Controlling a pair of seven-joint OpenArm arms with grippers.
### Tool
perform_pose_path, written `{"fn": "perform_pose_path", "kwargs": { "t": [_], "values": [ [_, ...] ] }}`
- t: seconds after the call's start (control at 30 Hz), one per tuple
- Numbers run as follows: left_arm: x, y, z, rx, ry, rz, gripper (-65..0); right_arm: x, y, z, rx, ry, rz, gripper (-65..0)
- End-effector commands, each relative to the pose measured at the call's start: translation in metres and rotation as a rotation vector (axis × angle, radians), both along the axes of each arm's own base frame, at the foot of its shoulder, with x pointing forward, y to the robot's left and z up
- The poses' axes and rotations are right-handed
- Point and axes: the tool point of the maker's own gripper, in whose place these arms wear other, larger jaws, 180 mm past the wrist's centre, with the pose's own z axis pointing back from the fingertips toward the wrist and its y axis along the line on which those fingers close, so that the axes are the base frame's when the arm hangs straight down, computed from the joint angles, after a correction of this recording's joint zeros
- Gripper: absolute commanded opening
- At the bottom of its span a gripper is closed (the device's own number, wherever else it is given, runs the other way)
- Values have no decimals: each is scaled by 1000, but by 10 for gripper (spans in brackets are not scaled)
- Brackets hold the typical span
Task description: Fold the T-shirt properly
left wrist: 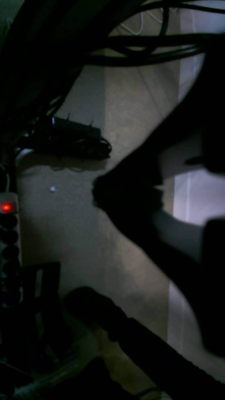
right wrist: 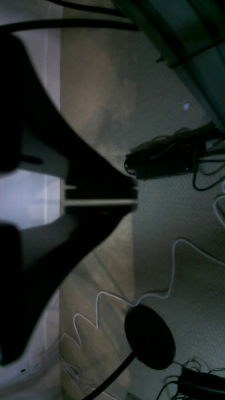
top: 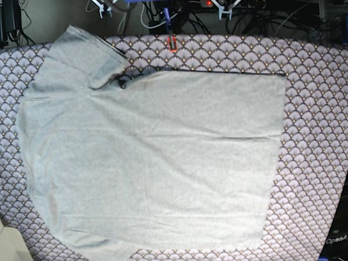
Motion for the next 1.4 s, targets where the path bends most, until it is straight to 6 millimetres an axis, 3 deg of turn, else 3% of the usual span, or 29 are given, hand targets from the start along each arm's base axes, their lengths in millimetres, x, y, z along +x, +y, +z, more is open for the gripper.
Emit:
{"fn": "perform_pose_path", "kwargs": {
  "t": [0.0, 0.77, 0.87, 1.03, 1.37],
  "values": [
    [0, -1, 0, 0, 0, 0, -650, -2, 2, 0, 11, 2, 2, -650],
    [1, -2, 0, -2, -3, 0, -650, -2, 2, 0, 11, 0, 3, -650],
    [11, 0, 1, -7, -80, 0, -650, 5, 1, 0, 9, -51, 0, -650],
    [11, -2, 5, -16, -195, -7, -650, 3, -1, 3, 3, -134, -2, -650],
    [3, 7, 11, -65, -268, 16, -650, -18, -11, 18, -20, -326, 6, -650]
  ]
}}
